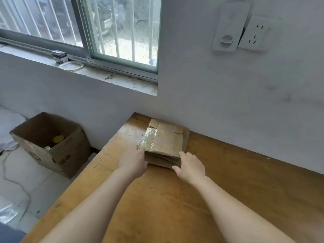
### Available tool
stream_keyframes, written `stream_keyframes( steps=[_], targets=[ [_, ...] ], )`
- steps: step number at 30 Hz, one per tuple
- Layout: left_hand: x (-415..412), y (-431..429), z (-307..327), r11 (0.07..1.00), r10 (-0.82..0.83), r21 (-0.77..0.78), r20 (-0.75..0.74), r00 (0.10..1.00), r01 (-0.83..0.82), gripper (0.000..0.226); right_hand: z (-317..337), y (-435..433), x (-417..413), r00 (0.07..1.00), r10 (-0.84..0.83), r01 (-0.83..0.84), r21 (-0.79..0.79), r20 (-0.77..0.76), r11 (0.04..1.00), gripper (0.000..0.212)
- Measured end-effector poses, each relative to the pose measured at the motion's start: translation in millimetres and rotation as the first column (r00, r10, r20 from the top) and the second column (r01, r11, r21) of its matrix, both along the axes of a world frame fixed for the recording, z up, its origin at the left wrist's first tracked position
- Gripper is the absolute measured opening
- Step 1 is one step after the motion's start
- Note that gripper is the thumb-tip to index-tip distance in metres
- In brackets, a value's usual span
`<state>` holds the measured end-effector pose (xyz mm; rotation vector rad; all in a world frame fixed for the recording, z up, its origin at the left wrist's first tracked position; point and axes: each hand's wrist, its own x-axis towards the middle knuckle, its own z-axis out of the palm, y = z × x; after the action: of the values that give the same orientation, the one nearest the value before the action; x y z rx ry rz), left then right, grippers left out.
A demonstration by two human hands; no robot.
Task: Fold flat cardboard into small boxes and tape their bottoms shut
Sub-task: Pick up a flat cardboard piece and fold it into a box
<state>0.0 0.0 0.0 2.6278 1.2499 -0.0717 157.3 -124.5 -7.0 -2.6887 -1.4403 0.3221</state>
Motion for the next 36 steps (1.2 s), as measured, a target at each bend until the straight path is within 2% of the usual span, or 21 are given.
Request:
stream_keyframes(
  steps=[5,8,12,16,19,24,27,30,31,36],
  targets=[
    [33.7,30.4,-22.4,0.982,0.099,-0.163,0.047,0.994,-0.09,0.068,-21.0,28.7,14.4,0.957,-0.174,0.185,0.026,-0.232,0.982,0.073],
    [40.7,36.2,-30.6,0.96,0.162,-0.246,0.103,0.981,-0.133,0.068,-25.9,39.4,16.6,0.901,-0.262,0.29,0.031,-0.346,0.957,0.078],
    [53.6,52.9,-43.6,0.903,0.277,-0.381,0.159,0.948,-0.2,0.064,-36.4,55.4,22.4,0.778,-0.371,0.446,0.03,-0.507,0.894,0.077],
    [61.2,64.1,-53.2,0.844,0.432,-0.448,0.243,0.869,-0.294,0.061,-45.4,60.5,25.9,0.673,-0.458,0.606,0.078,-0.581,0.792,0.069],
    [65.0,68.6,-58.2,0.763,0.56,-0.532,0.264,0.785,-0.366,0.056,-49.3,62.4,28.8,0.6,-0.491,0.693,0.103,-0.631,0.714,0.067],
    [64.7,66.0,-60.3,0.592,0.71,-0.744,0.299,0.638,-0.309,0.041,-49.3,58.5,24.2,0.475,-0.397,0.752,0.127,-0.785,0.646,0.054],
    [58.6,52.8,-55.0,0.577,0.744,-0.771,0.359,0.564,-0.269,0.04,-44.5,51.8,14.6,0.48,-0.35,0.768,0.193,-0.804,0.611,0.051],
    [49.1,29.9,-46.6,0.594,0.744,-0.776,0.429,0.512,-0.213,0.031,-37.2,37.7,7.2,0.507,-0.296,0.768,0.267,-0.81,0.582,0.033],
    [45.8,20.8,-43.9,0.597,0.745,-0.776,0.44,0.501,-0.205,0.03,-34.2,30.5,4.5,0.511,-0.288,0.767,0.278,-0.81,0.578,0.033],
    [29.9,-28.3,-34.7,0.618,0.719,-0.764,0.455,0.526,-0.184,0.035,-26.6,-18.0,-15.5,0.509,-0.284,0.789,0.309,-0.812,0.531,0.03]
  ],
)
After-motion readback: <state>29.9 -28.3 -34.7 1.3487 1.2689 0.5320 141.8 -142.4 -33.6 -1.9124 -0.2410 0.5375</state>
